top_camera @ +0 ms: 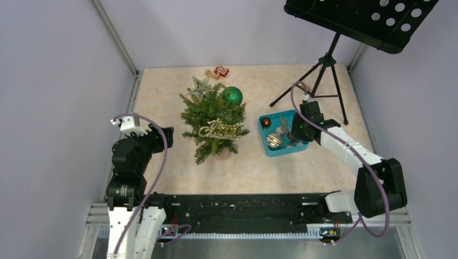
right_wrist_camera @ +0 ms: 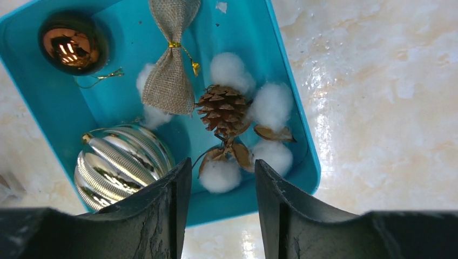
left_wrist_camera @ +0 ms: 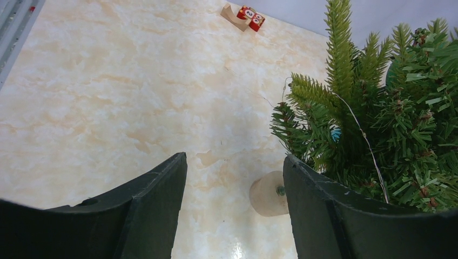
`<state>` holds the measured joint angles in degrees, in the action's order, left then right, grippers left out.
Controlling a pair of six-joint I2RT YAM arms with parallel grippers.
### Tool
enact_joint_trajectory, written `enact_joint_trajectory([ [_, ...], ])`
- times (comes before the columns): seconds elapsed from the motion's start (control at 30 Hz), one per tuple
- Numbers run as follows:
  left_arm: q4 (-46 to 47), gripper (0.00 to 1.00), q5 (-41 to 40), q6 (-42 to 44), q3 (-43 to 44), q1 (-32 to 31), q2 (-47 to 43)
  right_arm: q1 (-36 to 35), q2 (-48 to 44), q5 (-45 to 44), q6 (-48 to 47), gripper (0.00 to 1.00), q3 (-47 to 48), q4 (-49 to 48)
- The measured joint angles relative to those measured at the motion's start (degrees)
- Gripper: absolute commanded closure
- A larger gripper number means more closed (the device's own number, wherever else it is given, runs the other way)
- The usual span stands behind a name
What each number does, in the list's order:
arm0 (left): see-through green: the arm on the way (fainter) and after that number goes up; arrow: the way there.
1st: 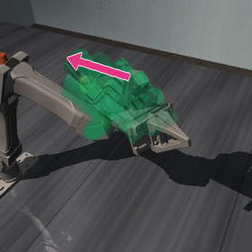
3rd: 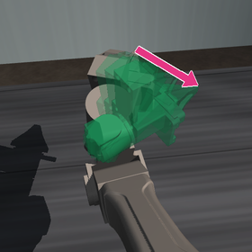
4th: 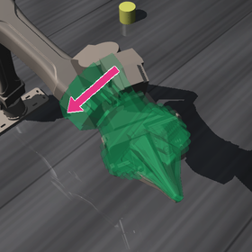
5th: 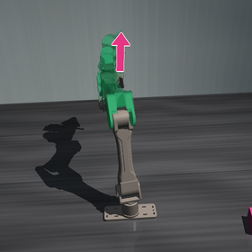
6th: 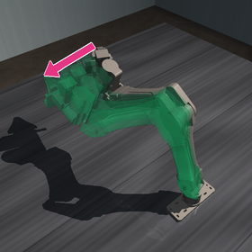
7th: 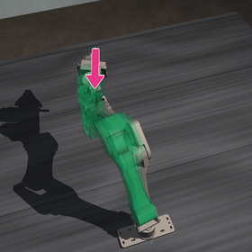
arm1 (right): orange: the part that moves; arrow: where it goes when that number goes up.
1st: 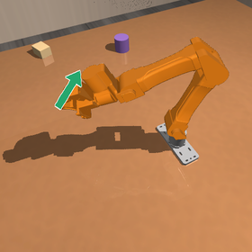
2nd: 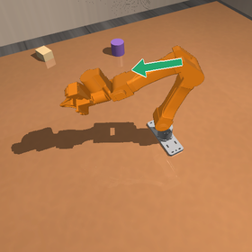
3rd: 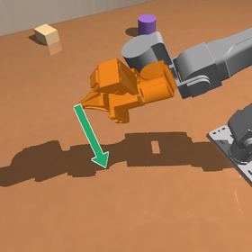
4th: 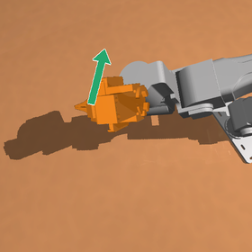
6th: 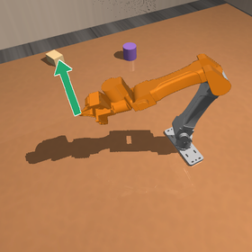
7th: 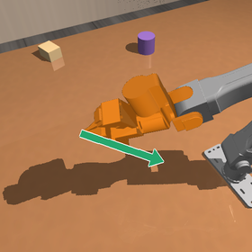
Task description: Decorate the small christmas tree
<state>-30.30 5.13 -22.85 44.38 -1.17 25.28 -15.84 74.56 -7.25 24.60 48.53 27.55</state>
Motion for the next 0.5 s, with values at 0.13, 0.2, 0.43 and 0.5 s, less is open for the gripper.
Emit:
enact_joint_trajectory([
  [0.13, 0.4, 0.3, 0.0, 0.0, 0.0, 0.0, 0.0, 0.0, 4.4, 0.9, -0.4, 0.51, 0.8, -1.0],
  [0.2, 0.4, 0.3, 0.0, 0.0, 0.0, 0.0, 0.0, 0.0, 6.3, 1.0, -0.5, 0.51, 1.4, -1.4],
  [0.43, 0.9, 0.3, 0.0, 0.0, -0.2, 0.4, 0.0, 0.0, 10.5, 1.0, -1.2, 0.5, 2.7, -3.3],
  [0.5, 0.8, 0.3, 0.1, 0.0, -0.3, 0.9, 0.0, 0.0, 11.7, 1.0, -1.5, 0.5, 3.0, -3.7],
])
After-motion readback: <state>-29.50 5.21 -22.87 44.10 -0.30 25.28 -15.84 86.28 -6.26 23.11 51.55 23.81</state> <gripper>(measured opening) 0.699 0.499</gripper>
